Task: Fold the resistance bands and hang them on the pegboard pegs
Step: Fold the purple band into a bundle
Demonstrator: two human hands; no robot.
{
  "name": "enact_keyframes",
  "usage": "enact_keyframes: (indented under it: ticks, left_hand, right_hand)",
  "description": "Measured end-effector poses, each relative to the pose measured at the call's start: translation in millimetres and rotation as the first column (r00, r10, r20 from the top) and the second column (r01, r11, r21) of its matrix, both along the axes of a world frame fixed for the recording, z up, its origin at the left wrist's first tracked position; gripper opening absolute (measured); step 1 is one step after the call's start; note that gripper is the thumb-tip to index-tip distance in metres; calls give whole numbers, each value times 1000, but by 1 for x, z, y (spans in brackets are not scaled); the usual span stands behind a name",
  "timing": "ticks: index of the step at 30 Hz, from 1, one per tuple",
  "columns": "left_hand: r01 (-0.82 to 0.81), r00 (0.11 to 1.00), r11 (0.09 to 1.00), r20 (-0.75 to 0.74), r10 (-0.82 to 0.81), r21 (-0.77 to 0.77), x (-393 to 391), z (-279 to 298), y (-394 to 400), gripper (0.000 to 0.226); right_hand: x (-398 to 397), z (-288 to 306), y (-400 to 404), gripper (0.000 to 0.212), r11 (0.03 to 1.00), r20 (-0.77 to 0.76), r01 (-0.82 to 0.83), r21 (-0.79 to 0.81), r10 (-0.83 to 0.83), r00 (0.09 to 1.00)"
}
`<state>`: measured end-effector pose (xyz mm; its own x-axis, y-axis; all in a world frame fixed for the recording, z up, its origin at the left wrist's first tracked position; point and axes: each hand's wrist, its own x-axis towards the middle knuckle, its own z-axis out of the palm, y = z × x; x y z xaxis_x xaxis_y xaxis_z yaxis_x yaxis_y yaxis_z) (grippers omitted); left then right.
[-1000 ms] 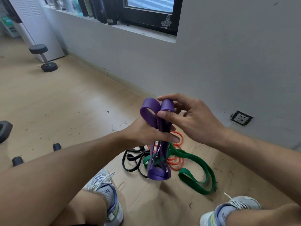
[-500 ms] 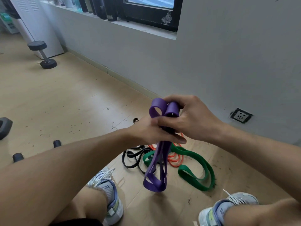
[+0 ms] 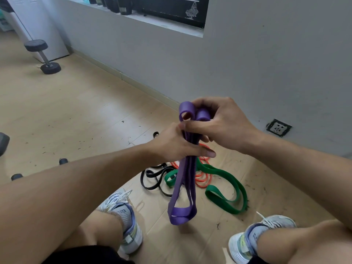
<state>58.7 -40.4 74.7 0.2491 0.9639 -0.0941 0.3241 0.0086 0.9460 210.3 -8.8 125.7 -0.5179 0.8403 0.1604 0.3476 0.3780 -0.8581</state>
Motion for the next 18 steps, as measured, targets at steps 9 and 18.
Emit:
enact_keyframes:
  ticks: [9, 18]
  left_hand:
    - [-25, 999, 999, 35, 26, -22, -9, 2, 1, 42]
    - [-187, 980, 982, -67, 188, 18, -35, -9, 11, 22]
  right_hand:
    - [9, 4, 5, 36, 994, -214, -2, -107, -21, 977]
    - [65, 24, 51, 17, 907, -618, 114, -405, -364, 697]
